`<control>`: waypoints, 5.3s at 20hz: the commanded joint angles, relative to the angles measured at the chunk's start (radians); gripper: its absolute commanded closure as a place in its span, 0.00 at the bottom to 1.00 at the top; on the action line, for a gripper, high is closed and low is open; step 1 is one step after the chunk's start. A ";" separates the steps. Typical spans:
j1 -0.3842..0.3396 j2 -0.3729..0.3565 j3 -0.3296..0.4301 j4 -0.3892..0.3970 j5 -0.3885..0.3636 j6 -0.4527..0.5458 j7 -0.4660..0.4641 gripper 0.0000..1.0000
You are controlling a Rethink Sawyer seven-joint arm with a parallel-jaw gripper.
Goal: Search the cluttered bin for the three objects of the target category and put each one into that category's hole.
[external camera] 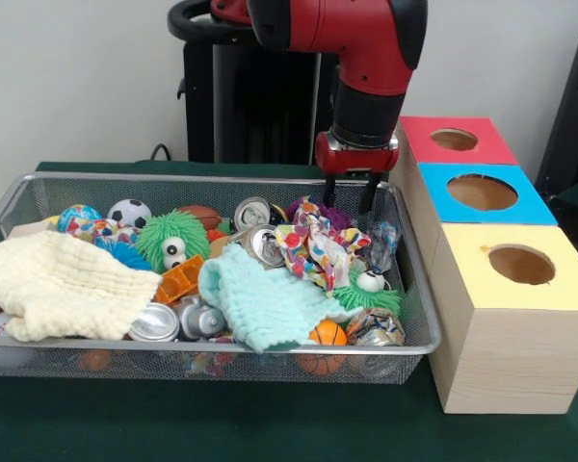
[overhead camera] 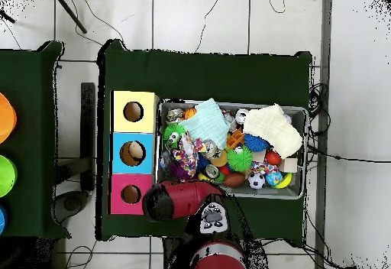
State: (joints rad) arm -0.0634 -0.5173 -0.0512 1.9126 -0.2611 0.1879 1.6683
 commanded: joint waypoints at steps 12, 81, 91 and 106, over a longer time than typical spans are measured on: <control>-0.033 0.117 0.077 -0.009 -0.006 -0.167 0.155 0.00; -0.003 0.024 0.019 0.010 0.100 -0.028 0.164 1.00; 0.012 0.023 0.019 0.001 0.115 -0.022 0.169 1.00; 0.063 0.000 -0.008 0.061 0.148 -0.042 0.194 1.00</control>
State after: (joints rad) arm -0.0066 -0.5000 -0.0923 1.9525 -0.1644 0.0931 1.6683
